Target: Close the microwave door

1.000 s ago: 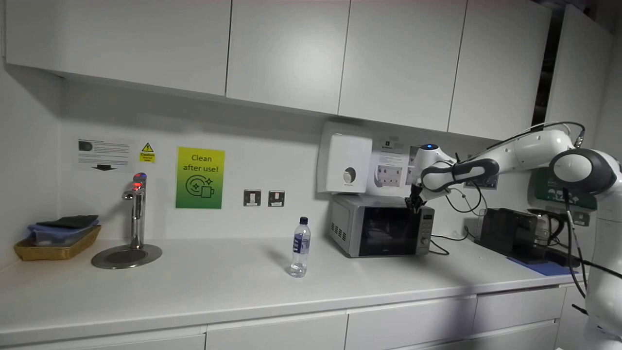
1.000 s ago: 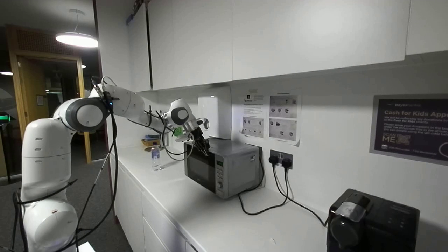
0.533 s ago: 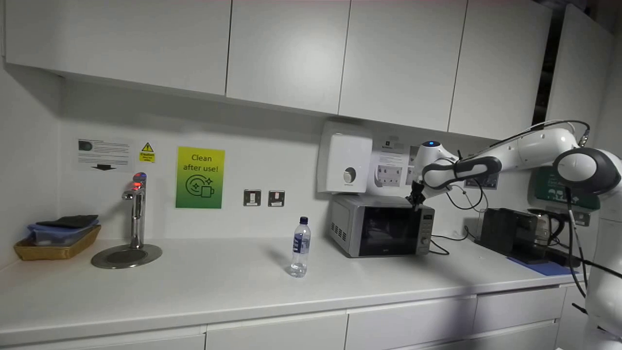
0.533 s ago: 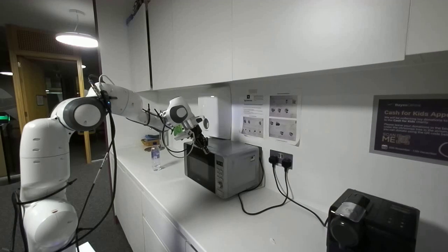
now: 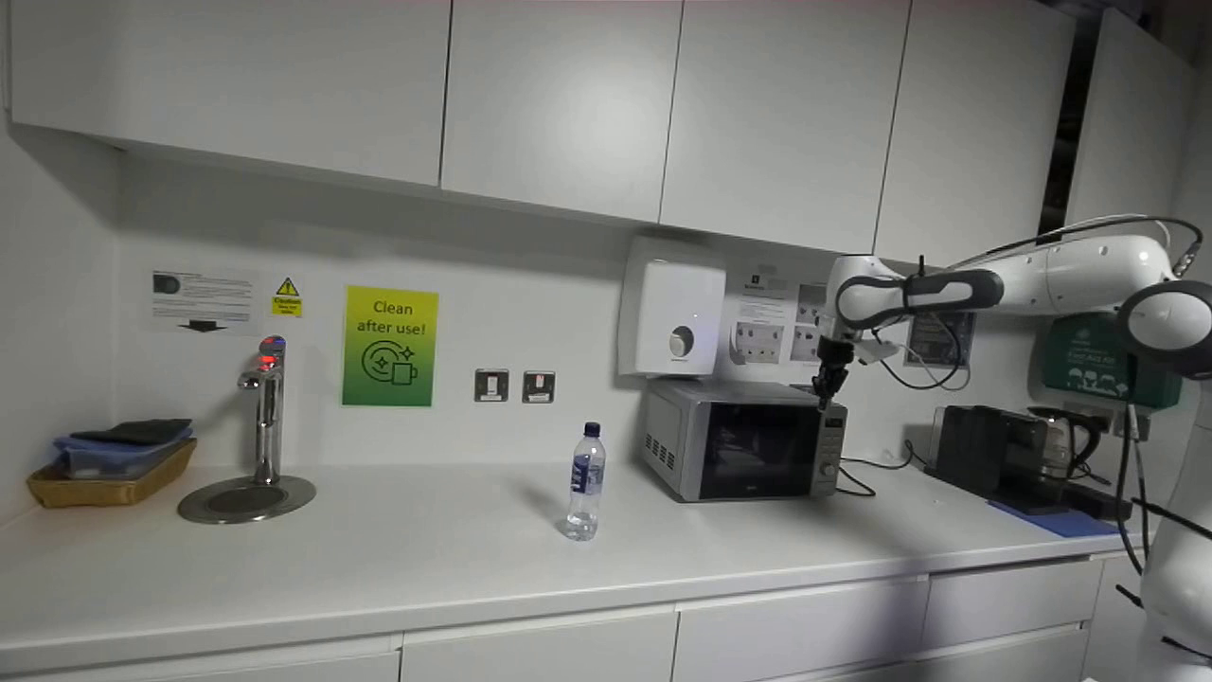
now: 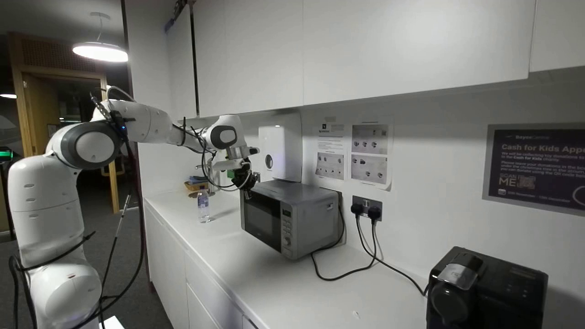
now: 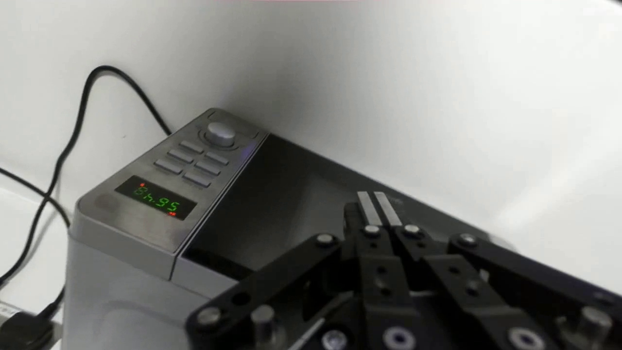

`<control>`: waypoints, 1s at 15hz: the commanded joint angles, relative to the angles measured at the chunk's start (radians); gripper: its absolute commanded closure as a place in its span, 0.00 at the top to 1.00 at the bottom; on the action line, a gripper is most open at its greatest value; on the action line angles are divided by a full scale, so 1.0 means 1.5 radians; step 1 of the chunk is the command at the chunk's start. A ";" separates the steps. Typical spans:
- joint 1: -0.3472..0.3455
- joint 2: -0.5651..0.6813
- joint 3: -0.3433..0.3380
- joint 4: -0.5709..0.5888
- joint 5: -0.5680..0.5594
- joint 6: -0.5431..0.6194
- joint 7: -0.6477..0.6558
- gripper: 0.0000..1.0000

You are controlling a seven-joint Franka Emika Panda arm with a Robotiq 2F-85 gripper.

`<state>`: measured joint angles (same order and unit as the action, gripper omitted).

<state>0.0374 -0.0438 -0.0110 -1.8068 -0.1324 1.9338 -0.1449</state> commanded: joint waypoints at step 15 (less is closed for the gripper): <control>0.023 -0.122 -0.001 0.038 0.082 -0.332 -0.346 1.00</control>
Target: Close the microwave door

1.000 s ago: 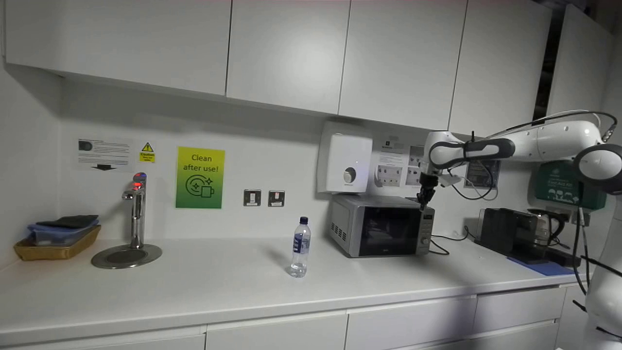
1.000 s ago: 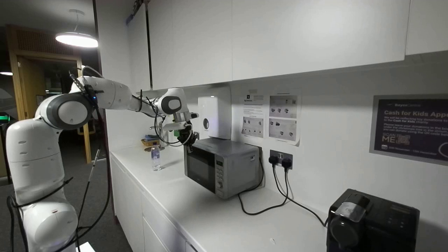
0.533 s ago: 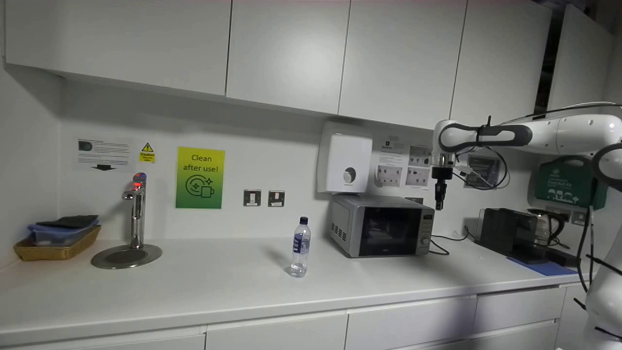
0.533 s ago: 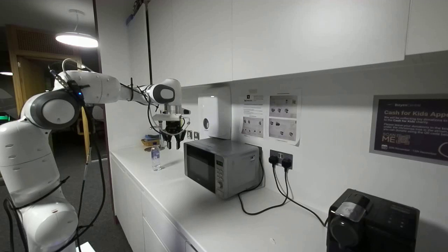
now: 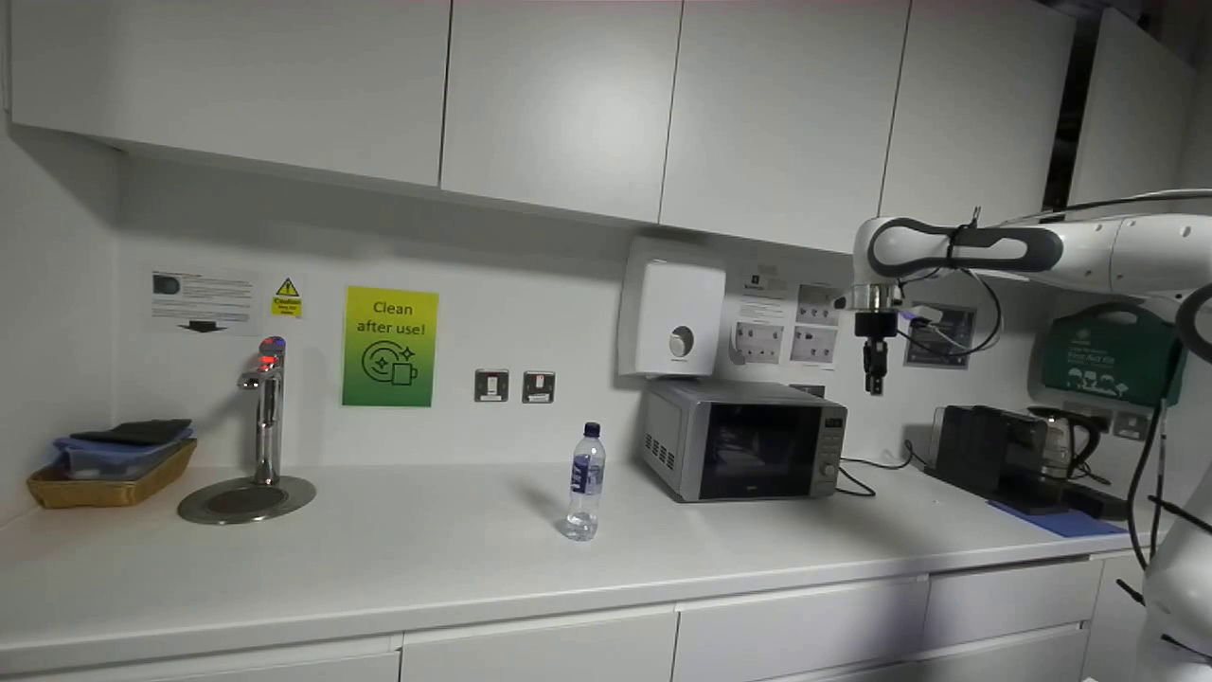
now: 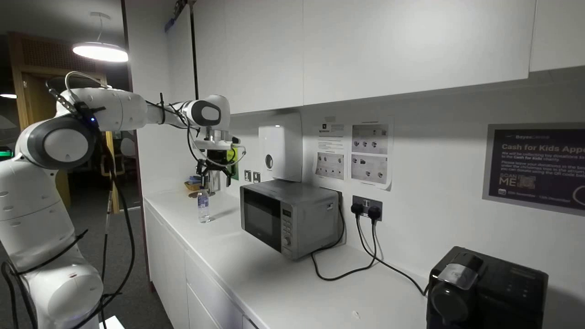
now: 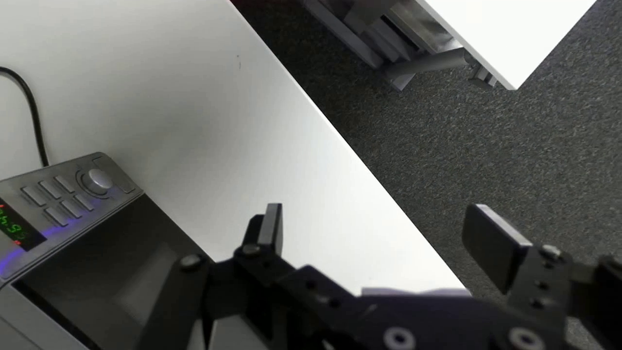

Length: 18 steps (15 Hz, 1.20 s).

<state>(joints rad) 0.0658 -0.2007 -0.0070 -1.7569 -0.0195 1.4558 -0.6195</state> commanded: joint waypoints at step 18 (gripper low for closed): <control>0.004 -0.027 -0.002 0.002 -0.002 0.004 -0.020 1.00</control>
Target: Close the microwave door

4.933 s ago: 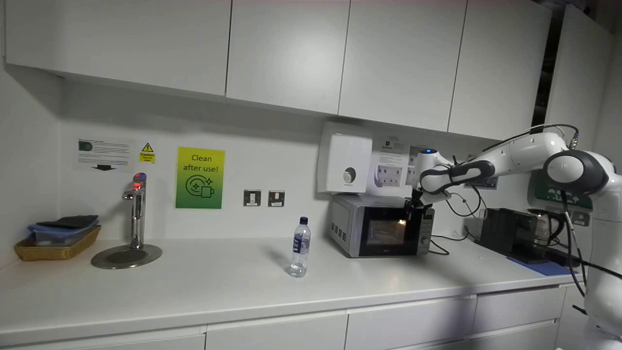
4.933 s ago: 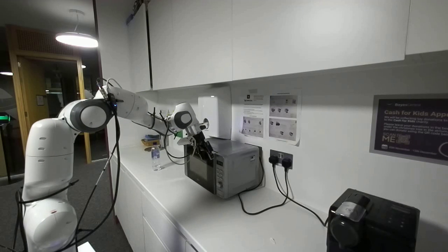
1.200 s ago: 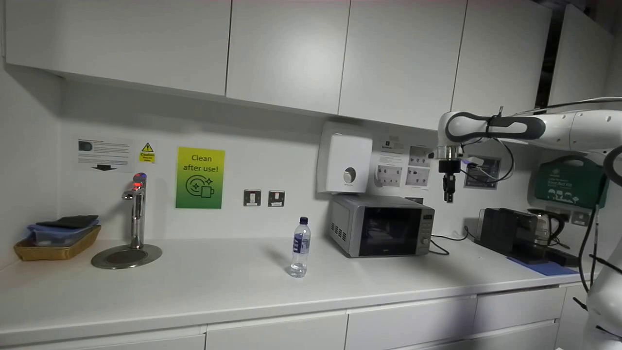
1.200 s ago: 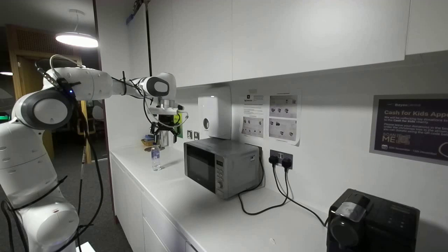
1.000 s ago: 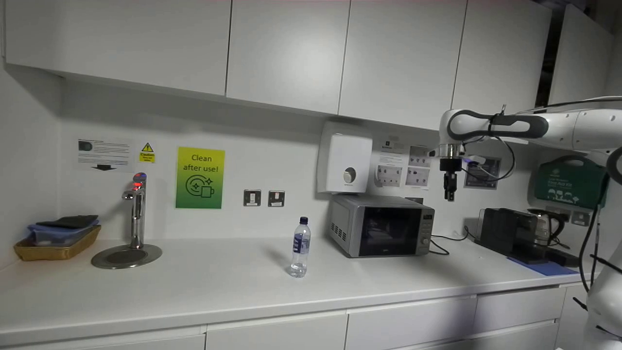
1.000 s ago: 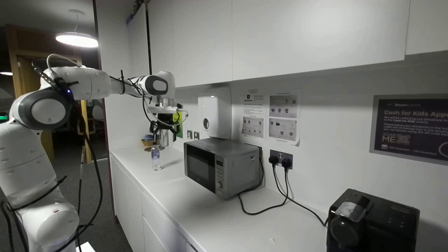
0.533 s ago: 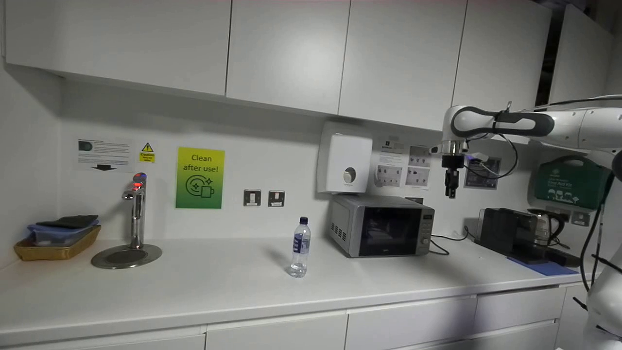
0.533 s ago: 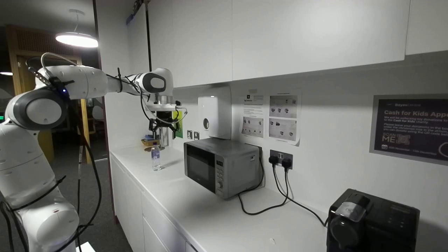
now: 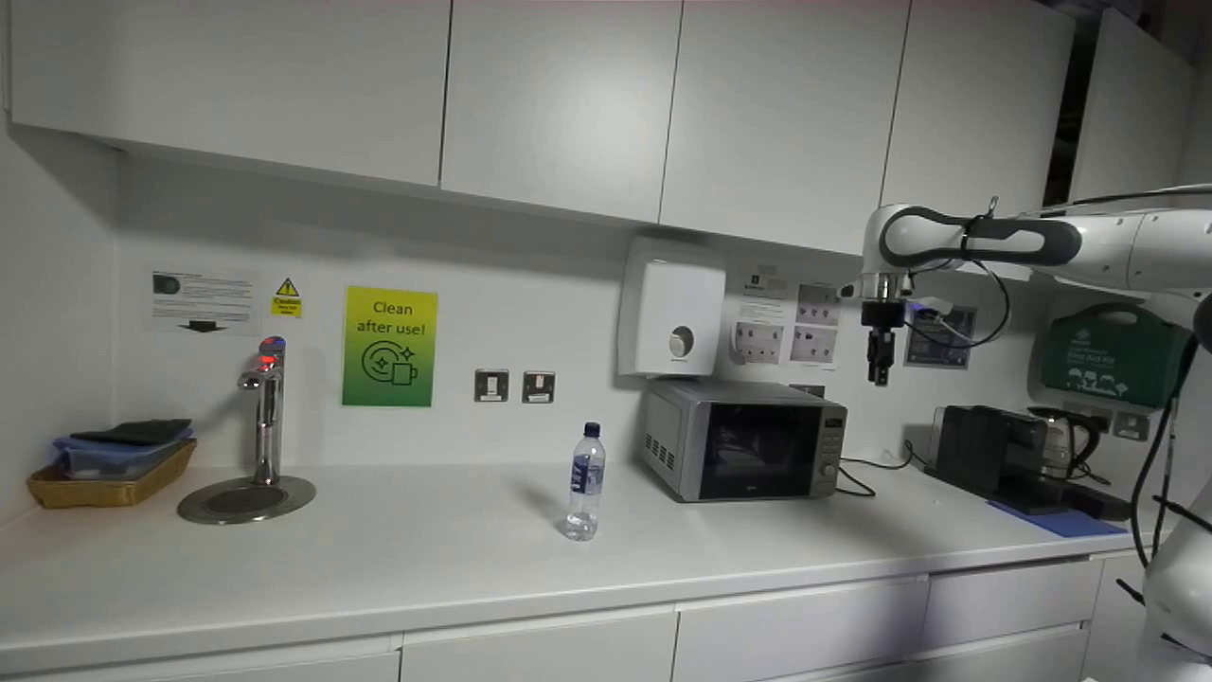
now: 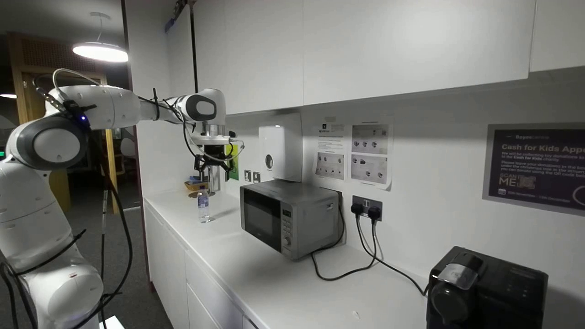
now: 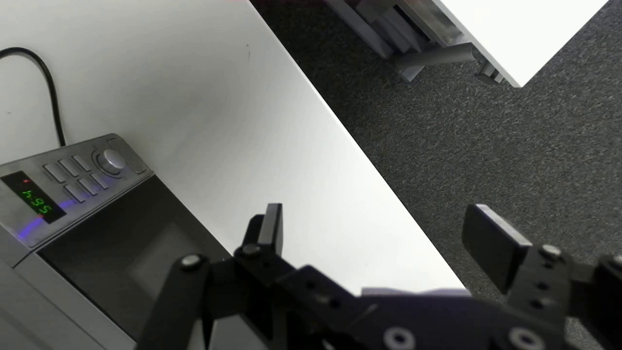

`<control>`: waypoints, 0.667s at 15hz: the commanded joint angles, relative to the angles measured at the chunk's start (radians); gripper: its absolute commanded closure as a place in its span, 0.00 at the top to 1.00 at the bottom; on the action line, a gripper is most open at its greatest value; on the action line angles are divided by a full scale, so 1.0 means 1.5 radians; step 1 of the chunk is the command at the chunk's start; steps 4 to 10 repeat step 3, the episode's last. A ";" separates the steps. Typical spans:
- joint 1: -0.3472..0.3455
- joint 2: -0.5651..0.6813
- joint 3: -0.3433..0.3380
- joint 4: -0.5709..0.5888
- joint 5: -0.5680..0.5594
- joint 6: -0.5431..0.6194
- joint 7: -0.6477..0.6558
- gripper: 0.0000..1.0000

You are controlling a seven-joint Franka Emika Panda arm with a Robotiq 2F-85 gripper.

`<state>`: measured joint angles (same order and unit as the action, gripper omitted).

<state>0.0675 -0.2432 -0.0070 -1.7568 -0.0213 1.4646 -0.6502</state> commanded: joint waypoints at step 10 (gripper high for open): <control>0.003 0.001 -0.002 0.002 -0.001 -0.002 0.001 1.00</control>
